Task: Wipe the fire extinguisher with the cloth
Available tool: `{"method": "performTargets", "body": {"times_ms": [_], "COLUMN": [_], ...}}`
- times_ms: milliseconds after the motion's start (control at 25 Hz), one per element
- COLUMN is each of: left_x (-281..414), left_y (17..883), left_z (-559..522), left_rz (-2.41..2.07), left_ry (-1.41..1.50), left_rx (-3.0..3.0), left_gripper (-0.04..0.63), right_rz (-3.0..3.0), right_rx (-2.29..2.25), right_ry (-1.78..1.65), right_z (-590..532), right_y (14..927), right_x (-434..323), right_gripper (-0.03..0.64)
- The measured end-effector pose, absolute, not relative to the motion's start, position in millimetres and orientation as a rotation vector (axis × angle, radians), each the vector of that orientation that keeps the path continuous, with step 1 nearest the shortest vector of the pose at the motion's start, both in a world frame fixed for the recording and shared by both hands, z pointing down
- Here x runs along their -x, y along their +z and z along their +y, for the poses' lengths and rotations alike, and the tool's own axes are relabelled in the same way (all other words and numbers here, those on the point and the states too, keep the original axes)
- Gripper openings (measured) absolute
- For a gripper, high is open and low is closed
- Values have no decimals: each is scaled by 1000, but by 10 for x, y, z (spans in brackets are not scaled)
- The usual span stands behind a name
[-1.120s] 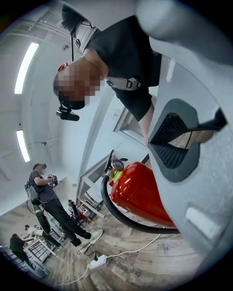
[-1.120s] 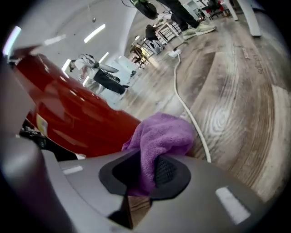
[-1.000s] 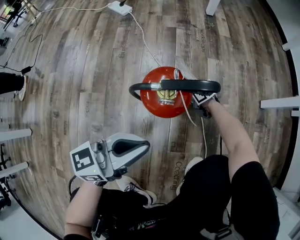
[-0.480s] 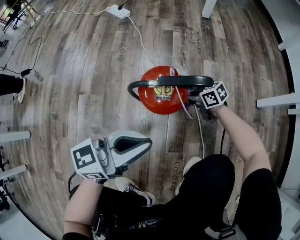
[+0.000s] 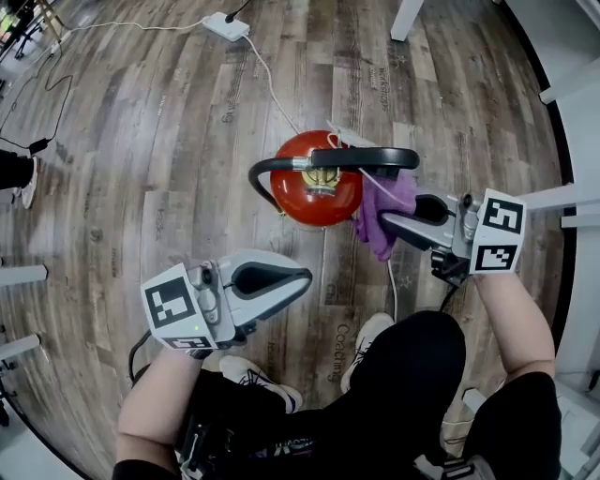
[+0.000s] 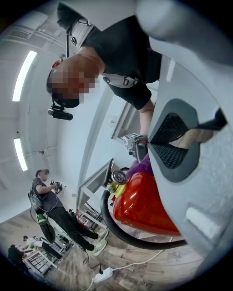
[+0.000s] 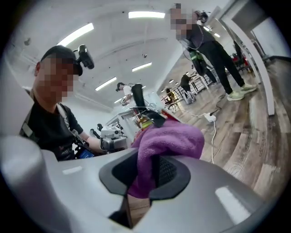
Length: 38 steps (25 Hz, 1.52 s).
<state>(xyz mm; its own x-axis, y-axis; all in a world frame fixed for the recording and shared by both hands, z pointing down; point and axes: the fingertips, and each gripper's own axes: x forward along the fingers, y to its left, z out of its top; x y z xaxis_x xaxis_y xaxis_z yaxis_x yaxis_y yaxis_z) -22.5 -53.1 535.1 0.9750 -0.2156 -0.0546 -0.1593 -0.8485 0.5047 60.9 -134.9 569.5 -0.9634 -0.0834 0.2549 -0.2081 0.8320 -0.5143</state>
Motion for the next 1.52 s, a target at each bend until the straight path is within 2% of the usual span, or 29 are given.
{"method": "performTargets", "body": {"times_ms": [160, 240, 520, 920, 1160, 1360, 1520], "left_x": [226, 238, 267, 315, 368, 406, 397], "left_y": [5340, 5342, 5411, 5525, 5608, 5719, 5682], "left_z": [-525, -521, -519, -506, -481, -438, -450], "left_rz": [-261, -263, -271, -302, -337, -364, -367], "left_ry": [-146, -144, -125, -87, -69, -45, -52], "left_rx": [-2609, -2608, -2595, -2566, -2537, -2504, -2516], "left_gripper": [0, 0, 0, 0, -2, 0, -1], "right_rz": [-2772, -2758, -2653, -2299, -2091, -2039, -2108], "right_rx": [-191, -171, -90, -120, -236, -242, -234], "right_ry": [506, 465, 587, 1058, 1164, 1149, 1143], "right_z": [-1222, -1187, -1044, -933, -925, -877, -902], "right_y": [5660, 5732, 6372, 8262, 9240, 9414, 9117], "right_x": [-467, -417, -306, -272, -275, -210, -245], "right_gripper": [66, 66, 66, 64, 64, 64, 64]}}
